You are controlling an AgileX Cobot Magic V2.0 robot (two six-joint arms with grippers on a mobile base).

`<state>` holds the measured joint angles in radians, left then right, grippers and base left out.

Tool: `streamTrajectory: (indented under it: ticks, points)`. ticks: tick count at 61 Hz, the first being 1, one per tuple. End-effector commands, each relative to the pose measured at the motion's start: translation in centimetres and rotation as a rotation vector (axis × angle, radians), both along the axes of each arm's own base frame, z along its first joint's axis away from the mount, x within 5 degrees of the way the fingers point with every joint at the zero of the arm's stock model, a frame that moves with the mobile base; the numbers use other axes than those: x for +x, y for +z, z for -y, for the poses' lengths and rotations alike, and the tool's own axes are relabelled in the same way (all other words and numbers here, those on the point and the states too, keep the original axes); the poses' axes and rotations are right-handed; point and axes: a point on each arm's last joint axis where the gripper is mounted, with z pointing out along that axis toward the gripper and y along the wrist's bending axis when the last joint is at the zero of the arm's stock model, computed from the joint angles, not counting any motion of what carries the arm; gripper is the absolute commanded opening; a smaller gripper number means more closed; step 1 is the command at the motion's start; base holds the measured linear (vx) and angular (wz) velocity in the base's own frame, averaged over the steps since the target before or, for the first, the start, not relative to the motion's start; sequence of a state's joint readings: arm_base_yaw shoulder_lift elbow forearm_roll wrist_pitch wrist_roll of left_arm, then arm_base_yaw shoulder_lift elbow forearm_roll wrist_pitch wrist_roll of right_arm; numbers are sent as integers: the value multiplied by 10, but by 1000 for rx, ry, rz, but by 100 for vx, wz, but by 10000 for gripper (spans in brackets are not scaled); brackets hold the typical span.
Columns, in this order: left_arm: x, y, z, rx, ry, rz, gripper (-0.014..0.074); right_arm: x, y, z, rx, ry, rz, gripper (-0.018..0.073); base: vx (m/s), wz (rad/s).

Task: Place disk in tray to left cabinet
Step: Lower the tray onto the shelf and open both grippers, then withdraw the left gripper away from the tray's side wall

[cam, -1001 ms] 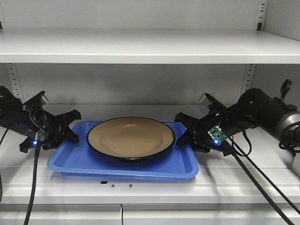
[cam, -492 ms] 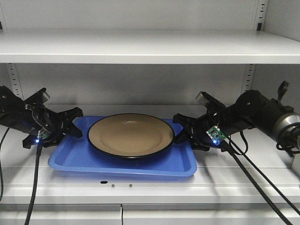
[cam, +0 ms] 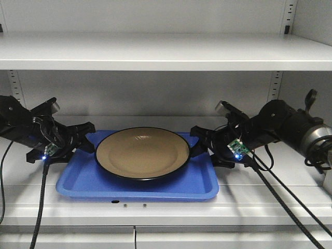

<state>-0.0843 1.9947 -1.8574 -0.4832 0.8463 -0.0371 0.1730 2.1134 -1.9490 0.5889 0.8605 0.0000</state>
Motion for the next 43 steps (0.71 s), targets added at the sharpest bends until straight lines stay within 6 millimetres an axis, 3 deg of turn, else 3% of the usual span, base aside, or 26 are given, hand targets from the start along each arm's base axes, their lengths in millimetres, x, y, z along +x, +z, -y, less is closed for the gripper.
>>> streamTrajectory:
  ticks: [1, 20, 43]
  points:
    - [-9, 49, 4, -51, 28, 176, 447, -8, 58, 15, 65, -62, 166, 413, 0, 0]
    - [-7, 49, 1, -15, 38, 202, 447, -10, 67, 32, -50, -77, 216, 413, 0, 0]
    - [-7, 49, 1, -15, 36, 198, 447, -12, 67, 32, -66, -66, 205, 406, 0, 0]
